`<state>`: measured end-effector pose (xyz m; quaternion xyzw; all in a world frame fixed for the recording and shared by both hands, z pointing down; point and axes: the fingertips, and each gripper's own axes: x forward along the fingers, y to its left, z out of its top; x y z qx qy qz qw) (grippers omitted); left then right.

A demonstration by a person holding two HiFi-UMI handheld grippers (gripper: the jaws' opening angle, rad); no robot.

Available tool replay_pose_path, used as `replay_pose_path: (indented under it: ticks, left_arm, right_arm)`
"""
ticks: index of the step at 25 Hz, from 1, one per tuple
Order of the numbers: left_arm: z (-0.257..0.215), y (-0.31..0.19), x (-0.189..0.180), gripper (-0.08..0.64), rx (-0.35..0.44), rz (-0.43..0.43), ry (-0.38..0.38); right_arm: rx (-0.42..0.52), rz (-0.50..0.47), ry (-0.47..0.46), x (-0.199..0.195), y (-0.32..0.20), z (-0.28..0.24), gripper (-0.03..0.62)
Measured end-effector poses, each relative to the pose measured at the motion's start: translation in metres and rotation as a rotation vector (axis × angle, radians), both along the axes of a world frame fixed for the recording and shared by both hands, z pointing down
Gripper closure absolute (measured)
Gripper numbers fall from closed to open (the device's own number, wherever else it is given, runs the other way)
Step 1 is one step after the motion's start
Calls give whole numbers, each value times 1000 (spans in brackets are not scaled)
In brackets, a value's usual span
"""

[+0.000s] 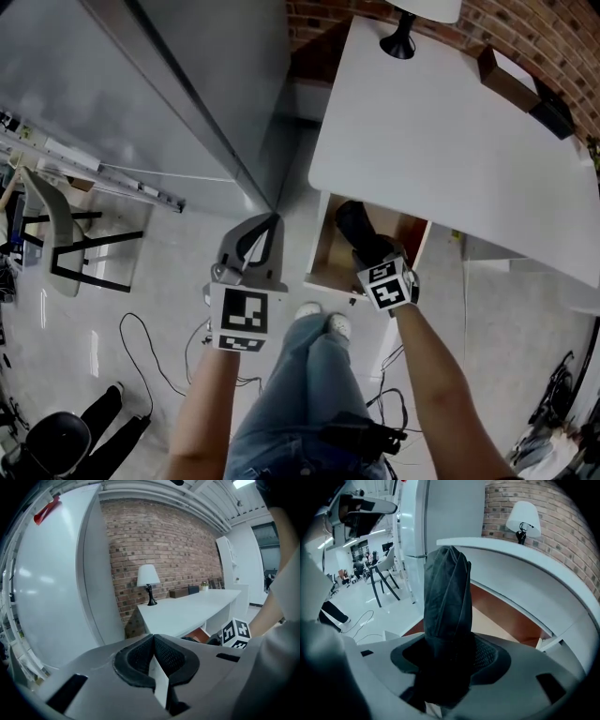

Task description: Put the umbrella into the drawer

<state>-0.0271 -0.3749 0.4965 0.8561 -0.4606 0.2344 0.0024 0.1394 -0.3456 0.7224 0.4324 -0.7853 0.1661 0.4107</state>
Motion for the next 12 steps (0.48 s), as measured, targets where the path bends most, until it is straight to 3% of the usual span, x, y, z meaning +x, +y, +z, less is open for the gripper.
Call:
replay_pose_path:
  ticks: [12]
  left_arm:
    - [25, -12, -5, 560, -43, -15, -16]
  right_arm:
    - [-126, 20, 65, 3, -34, 64, 341]
